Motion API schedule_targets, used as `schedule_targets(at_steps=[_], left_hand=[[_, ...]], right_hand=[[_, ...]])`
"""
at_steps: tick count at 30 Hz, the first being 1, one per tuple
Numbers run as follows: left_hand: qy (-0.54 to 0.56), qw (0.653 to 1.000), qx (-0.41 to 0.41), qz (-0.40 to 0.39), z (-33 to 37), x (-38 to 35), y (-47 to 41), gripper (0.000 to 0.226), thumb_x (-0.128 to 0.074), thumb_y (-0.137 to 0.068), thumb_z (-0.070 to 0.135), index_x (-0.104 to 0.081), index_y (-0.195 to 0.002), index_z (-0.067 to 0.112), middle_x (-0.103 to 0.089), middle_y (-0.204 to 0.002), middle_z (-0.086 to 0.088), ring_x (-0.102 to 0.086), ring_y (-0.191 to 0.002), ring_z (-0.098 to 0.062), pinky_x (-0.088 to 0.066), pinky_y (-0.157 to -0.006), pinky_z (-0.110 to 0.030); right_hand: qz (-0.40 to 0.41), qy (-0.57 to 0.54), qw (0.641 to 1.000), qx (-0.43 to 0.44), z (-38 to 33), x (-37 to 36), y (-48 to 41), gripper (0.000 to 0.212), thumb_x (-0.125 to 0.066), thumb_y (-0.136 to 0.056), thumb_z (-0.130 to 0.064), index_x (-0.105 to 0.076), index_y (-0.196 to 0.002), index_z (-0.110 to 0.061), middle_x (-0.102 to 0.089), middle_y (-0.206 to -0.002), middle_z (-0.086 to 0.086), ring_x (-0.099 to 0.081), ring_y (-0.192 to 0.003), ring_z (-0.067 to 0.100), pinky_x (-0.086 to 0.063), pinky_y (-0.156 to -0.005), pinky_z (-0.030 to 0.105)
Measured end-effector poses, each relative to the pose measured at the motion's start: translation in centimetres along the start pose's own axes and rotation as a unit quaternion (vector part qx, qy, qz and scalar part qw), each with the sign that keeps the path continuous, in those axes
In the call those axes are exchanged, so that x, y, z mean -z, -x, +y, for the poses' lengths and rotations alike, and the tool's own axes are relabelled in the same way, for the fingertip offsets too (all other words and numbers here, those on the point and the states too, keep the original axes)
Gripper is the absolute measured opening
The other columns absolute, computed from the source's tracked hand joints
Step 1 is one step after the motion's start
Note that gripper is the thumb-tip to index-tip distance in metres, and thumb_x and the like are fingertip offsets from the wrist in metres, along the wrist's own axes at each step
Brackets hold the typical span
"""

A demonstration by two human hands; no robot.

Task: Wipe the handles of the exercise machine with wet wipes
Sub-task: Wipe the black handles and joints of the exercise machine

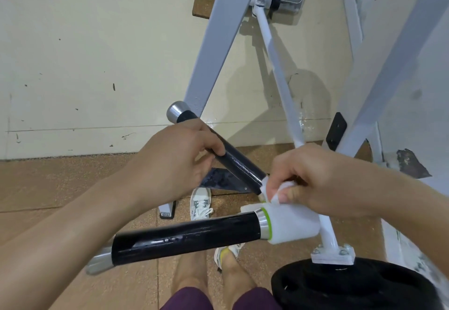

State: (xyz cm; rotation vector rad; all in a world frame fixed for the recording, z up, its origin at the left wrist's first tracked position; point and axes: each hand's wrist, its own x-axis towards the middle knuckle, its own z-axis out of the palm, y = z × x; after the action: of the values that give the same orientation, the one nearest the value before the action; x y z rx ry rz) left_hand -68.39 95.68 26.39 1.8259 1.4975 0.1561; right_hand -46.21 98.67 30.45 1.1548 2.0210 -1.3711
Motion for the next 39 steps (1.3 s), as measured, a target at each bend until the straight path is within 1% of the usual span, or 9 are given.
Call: schedule_targets(at_steps=[5,11,14,17,24,29,33,36,39], left_hand=[[0.026,1.0,-0.012,-0.001,0.8,-0.4,0.6,0.021,-0.061,-0.085,0.021,-0.068,-0.1,0.034,-0.059,-0.098,0.016,-0.051,-0.081,-0.001,-0.044,-0.073,-0.015],[0.168,0.985,0.024,-0.027,3.0,0.0,1.3,0.011,-0.063,-0.083,0.034,-0.07,-0.09,0.031,-0.068,-0.085,0.011,-0.061,-0.08,-0.003,-0.05,-0.076,-0.027],[0.341,0.933,0.088,-0.065,5.4,-0.8,0.7,0.024,-0.067,-0.079,0.045,-0.07,-0.086,0.021,-0.071,-0.084,-0.006,-0.066,-0.08,-0.023,-0.052,-0.077,-0.037],[0.4,0.905,0.141,-0.022,5.5,-1.6,0.2,0.033,-0.076,-0.072,0.041,-0.064,-0.075,0.01,-0.067,-0.076,-0.017,-0.06,-0.065,-0.026,-0.053,-0.073,-0.038],[0.484,0.862,0.15,-0.029,2.8,1.6,1.9,0.021,-0.077,-0.063,0.016,-0.056,-0.068,0.013,-0.057,-0.051,0.0,-0.051,-0.047,-0.012,-0.044,-0.049,-0.019],[0.272,0.95,0.14,0.061,-1.8,2.0,1.6,0.016,-0.077,-0.074,0.015,-0.065,-0.076,0.025,-0.057,-0.057,0.007,-0.05,-0.053,-0.011,-0.042,-0.058,-0.027],[0.114,0.978,0.12,0.129,-5.0,0.4,0.2,0.013,-0.073,-0.077,0.024,-0.062,-0.073,0.028,-0.061,-0.064,0.005,-0.05,-0.059,-0.011,-0.044,-0.061,-0.032],[0.121,0.962,0.154,0.191,-6.2,-0.6,-0.9,0.013,-0.073,-0.078,0.022,-0.061,-0.072,0.025,-0.062,-0.073,0.004,-0.056,-0.069,-0.01,-0.045,-0.063,-0.026],[0.291,0.895,0.255,0.22,-6.3,-1.8,-1.4,0.015,-0.07,-0.081,0.014,-0.056,-0.074,0.013,-0.063,-0.068,-0.001,-0.064,-0.06,-0.014,-0.053,-0.059,-0.026]], right_hand=[[0.187,-0.107,0.976,0.023,-0.4,-1.4,-2.7,0.009,-0.064,-0.085,-0.018,-0.071,-0.083,-0.024,-0.068,-0.081,-0.008,-0.059,-0.073,0.004,-0.046,-0.066,0.019],[0.04,-0.148,0.988,0.028,1.7,-0.8,0.8,0.009,-0.065,-0.086,-0.018,-0.071,-0.085,-0.024,-0.067,-0.08,-0.012,-0.059,-0.073,0.0,-0.045,-0.065,0.015],[0.129,-0.47,0.873,0.019,1.7,-1.5,0.5,0.014,-0.067,-0.081,-0.009,-0.068,-0.093,-0.004,-0.067,-0.074,0.008,-0.059,-0.065,0.019,-0.049,-0.058,0.023],[0.188,-0.556,0.81,0.001,1.2,-2.8,-0.3,0.02,-0.066,-0.078,-0.01,-0.064,-0.094,0.001,-0.066,-0.067,0.01,-0.055,-0.053,0.018,-0.045,-0.048,0.021],[0.29,-0.486,0.824,0.027,-1.7,-2.4,-1.5,0.009,-0.069,-0.08,-0.009,-0.062,-0.074,-0.009,-0.054,-0.055,0.013,-0.045,-0.04,0.013,-0.039,-0.044,0.02],[0.266,-0.235,0.934,0.042,-3.5,-2.4,-4.7,0.007,-0.071,-0.08,-0.021,-0.072,-0.075,-0.025,-0.066,-0.062,-0.008,-0.057,-0.056,0.001,-0.047,-0.06,0.02],[0.277,-0.037,0.959,0.044,-5.1,-1.9,-8.0,0.011,-0.061,-0.087,-0.023,-0.072,-0.084,-0.022,-0.071,-0.082,-0.004,-0.063,-0.079,0.013,-0.051,-0.074,0.034],[0.28,0.08,0.956,0.046,-5.7,-1.2,-10.4,0.016,-0.053,-0.09,-0.02,-0.069,-0.088,-0.018,-0.069,-0.088,0.002,-0.061,-0.086,0.022,-0.049,-0.076,0.038],[0.283,0.131,0.949,0.046,-5.9,-1.0,-11.6,0.017,-0.051,-0.091,-0.022,-0.068,-0.089,-0.018,-0.066,-0.089,0.002,-0.059,-0.085,0.023,-0.048,-0.075,0.037]])
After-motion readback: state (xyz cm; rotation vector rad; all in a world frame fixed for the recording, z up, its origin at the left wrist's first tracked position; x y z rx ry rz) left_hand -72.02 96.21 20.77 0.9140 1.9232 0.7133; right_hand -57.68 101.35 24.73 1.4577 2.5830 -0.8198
